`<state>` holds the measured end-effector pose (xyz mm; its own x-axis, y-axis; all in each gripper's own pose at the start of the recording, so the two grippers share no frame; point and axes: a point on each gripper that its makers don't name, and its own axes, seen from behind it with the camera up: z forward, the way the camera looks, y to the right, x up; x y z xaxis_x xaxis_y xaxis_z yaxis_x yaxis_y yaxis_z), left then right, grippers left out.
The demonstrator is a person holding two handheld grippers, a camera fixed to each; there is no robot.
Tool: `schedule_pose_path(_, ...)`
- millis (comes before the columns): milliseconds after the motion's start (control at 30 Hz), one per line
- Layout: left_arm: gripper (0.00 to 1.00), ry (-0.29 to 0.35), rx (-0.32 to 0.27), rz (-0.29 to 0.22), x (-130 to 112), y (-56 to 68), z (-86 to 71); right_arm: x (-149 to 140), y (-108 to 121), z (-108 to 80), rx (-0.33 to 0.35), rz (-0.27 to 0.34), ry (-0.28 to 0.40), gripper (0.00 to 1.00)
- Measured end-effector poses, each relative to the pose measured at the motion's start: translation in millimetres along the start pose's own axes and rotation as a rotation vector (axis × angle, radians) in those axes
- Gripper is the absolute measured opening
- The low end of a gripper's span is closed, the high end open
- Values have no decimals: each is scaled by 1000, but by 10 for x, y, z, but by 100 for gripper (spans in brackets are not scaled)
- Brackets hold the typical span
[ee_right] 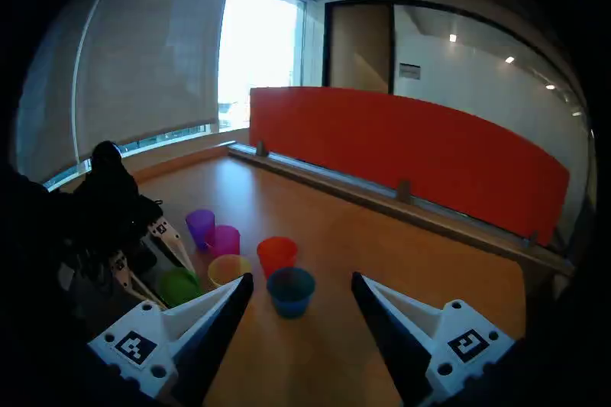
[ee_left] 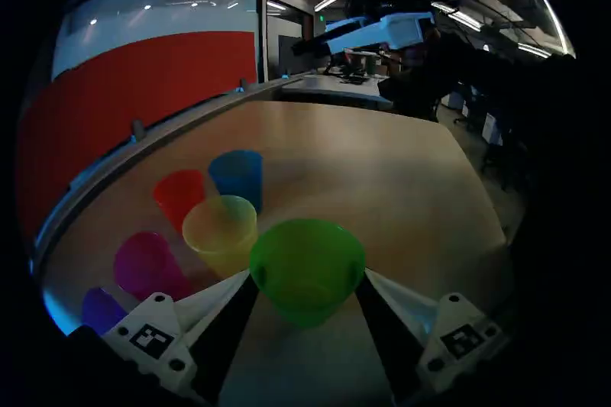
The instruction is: Pour water
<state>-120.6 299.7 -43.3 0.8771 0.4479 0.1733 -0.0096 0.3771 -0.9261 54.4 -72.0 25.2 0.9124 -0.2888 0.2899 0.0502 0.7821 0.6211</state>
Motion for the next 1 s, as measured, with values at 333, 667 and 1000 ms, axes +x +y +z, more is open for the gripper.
schedule_pose_path(333,85,42,56,-34,206,-172,-289,-105,-19,140,12,1,-15,100)
schedule_pose_path(667,85,101,146,-24,419,-399,-562,-256,-32,315,21,-5,-40,100)
schedule_pose_path(1000,85,188,212,-57,644,-560,-810,-425,-34,530,31,4,-62,100)
